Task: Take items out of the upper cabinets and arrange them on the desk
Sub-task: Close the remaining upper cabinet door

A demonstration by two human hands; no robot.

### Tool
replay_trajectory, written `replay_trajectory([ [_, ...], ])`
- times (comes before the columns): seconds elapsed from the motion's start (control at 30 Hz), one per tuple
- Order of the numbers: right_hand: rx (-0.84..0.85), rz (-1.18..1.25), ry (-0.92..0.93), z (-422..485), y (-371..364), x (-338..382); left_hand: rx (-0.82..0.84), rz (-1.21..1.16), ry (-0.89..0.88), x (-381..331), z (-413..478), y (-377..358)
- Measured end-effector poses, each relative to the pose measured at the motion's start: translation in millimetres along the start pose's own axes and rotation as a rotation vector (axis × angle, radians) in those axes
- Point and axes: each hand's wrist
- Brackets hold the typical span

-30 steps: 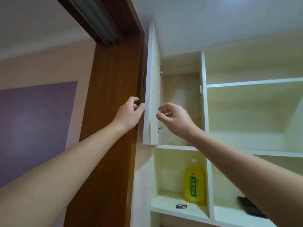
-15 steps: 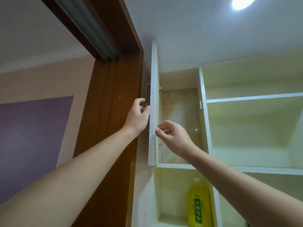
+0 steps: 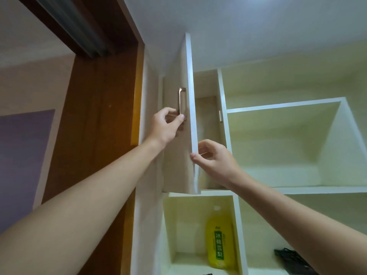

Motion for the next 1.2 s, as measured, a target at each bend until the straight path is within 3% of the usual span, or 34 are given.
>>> replay_trajectory([
  [0.53,0.014,-0.11,0.062,20,43,-81,0.02,0.209,-0.308,36,8,-75],
  [1.2,-0.023,-0.283,0.163,41,54,-155,0.076,0.359,-0.269,63,20,-133],
])
Point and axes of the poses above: each hand's wrist, its own z-axis towards the middle knuckle, its own y-axis out of the back of the hand, x = y × z, and after that the axes turned 12 degrees about -x, right-handed
